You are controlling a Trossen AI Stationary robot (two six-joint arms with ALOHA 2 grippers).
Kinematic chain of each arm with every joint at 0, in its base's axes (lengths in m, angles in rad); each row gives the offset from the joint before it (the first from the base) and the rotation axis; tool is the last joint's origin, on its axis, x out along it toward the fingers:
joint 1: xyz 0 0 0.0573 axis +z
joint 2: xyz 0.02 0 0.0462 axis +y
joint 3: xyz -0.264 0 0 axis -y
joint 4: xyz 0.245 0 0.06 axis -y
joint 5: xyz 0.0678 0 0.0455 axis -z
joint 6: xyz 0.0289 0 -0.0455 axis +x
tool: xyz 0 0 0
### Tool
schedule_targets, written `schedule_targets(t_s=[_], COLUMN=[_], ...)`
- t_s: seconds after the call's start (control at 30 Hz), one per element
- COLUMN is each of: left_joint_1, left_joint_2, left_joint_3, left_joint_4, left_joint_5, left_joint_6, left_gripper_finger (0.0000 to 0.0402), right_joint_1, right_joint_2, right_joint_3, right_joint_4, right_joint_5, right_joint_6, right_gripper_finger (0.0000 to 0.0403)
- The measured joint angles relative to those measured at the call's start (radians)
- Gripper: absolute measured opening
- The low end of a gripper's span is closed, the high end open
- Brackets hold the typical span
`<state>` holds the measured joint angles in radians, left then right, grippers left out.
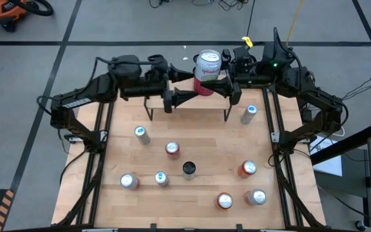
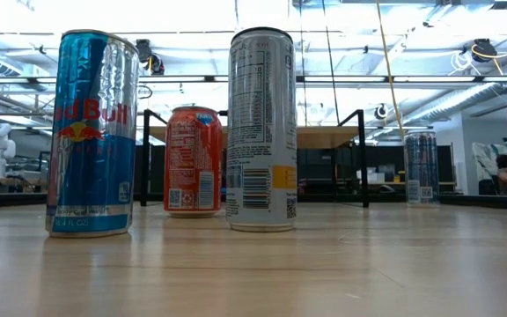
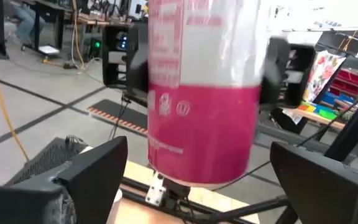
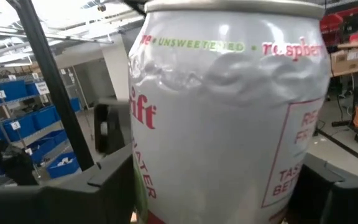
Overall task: Place canned beverage on shelf
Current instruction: Put the middle pink-white soda can on the shelf
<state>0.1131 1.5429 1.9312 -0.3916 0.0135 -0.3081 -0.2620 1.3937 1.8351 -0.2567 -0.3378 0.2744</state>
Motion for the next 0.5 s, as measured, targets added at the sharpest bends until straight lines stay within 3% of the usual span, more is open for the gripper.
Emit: schedule_targets(t_s=[0.3, 0.5], left_joint_1=[0.037, 0.075], left_joint_2=[-0.054, -0.055], left_joint_3=[0.033, 0.064], left_joint_4=[-0.043, -0.055], left_joint_5=[-0.044, 0.032], left_joint_6=[-0.001, 0.000], left_gripper_finger=[0.0397, 0.0397], right_joint_1=[0.000, 0.009], right_joint_2=[0.010, 0.048], right_joint_3=[0.000, 0.000], right_joint_4=[-0.078, -0.086], right_joint_5=[0.000, -0.003], right_joint_6=[-0.034, -0.055], right_gripper_finger=[0.0278, 0.0278])
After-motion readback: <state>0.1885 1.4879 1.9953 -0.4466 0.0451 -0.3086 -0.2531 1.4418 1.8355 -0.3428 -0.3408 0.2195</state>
